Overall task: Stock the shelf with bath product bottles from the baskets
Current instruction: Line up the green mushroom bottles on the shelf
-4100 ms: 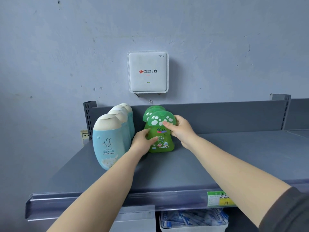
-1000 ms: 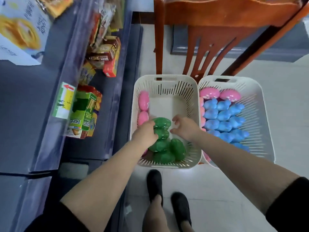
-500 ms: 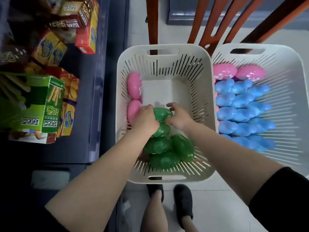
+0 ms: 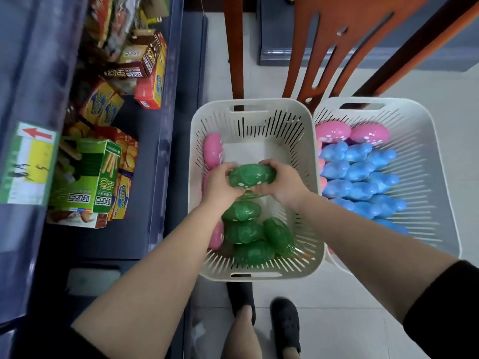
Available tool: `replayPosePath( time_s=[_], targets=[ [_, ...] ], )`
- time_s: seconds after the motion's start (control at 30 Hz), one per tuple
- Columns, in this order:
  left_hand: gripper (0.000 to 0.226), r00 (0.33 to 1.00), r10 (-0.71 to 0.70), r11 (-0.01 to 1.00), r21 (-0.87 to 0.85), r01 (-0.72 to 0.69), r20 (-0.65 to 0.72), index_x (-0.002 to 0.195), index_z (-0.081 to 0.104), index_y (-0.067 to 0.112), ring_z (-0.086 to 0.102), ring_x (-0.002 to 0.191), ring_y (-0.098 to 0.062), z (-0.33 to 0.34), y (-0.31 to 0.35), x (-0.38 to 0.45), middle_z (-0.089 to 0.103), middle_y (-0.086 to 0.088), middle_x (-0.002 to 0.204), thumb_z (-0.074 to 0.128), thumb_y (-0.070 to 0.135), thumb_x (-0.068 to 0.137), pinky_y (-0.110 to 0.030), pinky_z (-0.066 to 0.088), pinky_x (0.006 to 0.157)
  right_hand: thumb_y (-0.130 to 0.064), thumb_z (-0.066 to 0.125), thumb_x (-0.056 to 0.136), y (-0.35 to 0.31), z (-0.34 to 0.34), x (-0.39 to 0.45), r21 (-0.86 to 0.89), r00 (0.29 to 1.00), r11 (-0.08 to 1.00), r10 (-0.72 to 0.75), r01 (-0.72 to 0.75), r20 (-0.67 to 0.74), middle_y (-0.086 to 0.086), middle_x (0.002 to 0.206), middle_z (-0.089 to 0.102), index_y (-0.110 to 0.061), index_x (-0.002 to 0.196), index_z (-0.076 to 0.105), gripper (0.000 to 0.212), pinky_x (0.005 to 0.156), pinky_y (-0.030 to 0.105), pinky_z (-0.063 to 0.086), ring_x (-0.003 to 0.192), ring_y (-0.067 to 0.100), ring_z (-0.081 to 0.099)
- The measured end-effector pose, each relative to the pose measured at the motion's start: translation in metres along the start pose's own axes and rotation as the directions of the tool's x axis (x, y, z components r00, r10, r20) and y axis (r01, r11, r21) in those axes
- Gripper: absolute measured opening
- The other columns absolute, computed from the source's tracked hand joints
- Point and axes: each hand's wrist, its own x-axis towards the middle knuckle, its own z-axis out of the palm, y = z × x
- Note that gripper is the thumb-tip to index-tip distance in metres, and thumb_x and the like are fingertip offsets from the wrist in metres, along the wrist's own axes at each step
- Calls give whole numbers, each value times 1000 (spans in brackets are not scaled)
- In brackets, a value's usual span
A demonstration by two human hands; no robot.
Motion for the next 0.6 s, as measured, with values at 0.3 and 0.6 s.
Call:
replayPosePath(
  time_s=[0.3,0.6],
  targets=[
    [53,955,295,946,-128,-298,-42,121,55,7,61,100,-25,-71,108,-83,57,-1,110,76,1,72,-35,50,90,-19,84,65,-102,-81,-88,182,974,961,-185,207,-131,2,101,65,-15,107,58,49,87,28,51,94,18,63],
    [42,864,486,858,-117,-500,-131,115,60,18,60,94,-10,-138,212,-196,65,0,107,76,17,76,-17,49,80,-17,85,65,-215,-156,-203,279,910,875,-335,397,-245,-9,77,66,-16,92,65,33,58,13,47,60,-6,60]
  ],
)
